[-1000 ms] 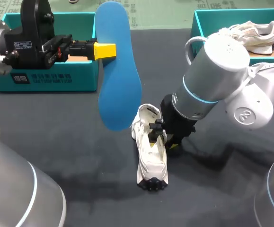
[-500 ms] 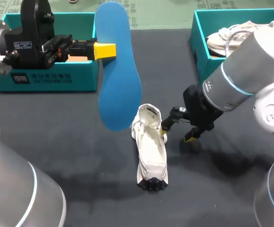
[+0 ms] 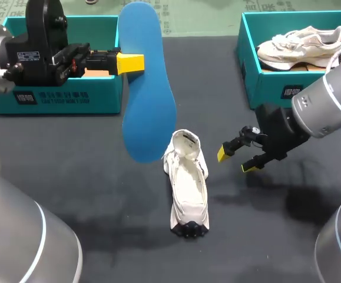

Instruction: Take the shoe out of the shoebox, open the shoe tongue, remove and reinsert the insole, then place the shoe into the shoebox

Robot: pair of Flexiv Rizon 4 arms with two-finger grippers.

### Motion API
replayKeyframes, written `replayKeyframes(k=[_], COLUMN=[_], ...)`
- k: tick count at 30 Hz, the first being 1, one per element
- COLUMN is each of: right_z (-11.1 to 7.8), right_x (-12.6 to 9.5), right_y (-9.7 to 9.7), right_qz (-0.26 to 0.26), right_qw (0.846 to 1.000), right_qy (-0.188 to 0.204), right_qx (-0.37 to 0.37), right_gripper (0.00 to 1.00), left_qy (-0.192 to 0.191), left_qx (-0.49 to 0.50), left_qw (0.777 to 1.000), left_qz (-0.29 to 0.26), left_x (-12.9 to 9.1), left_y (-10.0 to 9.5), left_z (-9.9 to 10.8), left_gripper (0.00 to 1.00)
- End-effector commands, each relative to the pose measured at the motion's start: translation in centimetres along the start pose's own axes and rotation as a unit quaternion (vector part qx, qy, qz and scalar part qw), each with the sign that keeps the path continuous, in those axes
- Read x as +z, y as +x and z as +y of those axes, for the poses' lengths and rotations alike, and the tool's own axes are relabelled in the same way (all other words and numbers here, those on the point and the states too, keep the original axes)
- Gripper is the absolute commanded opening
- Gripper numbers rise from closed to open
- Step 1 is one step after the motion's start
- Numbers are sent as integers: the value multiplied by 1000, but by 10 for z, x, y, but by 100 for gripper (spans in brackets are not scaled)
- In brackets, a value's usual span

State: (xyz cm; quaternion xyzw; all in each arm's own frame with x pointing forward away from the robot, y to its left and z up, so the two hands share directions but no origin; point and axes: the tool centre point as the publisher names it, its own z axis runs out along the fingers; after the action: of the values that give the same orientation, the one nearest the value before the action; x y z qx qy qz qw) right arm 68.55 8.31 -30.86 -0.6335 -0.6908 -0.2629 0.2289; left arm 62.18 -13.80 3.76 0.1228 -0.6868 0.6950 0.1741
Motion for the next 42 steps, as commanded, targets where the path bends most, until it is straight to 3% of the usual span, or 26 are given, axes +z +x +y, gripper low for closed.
replayKeyframes(k=[1, 12, 19, 24, 27, 37, 42], right_z=[-5, -4, -2, 4, 11, 11, 24], right_x=[1, -1, -50, -67, -75, -75, -68], right_y=[-10, -9, 8, 26, 36, 36, 58], right_qz=[110, 122, 197, 226, 290, 290, 320], right_qw=[994, 992, 980, 974, 957, 957, 947], right_qy=[4, 6, -21, -22, -15, -15, 8], right_qx=[-9, -3, 14, 18, 9, 9, 15], right_gripper=[100, 100, 100, 100, 100, 100, 100], left_qy=[-1, -1, -1, -1, -1, -1, -10], left_qx=[0, 0, 0, 0, 0, 0, 81], left_qw=[1000, 1000, 1000, 1000, 1000, 1000, 997], left_qz=[0, 0, 0, 0, 0, 0, 10], left_x=[1, 1, 1, 1, 1, 1, 3], left_y=[-1, -1, -1, -1, -1, -1, -5], left_z=[0, 0, 0, 0, 0, 0, 2], left_gripper=[0, 0, 0, 0, 0, 0, 0])
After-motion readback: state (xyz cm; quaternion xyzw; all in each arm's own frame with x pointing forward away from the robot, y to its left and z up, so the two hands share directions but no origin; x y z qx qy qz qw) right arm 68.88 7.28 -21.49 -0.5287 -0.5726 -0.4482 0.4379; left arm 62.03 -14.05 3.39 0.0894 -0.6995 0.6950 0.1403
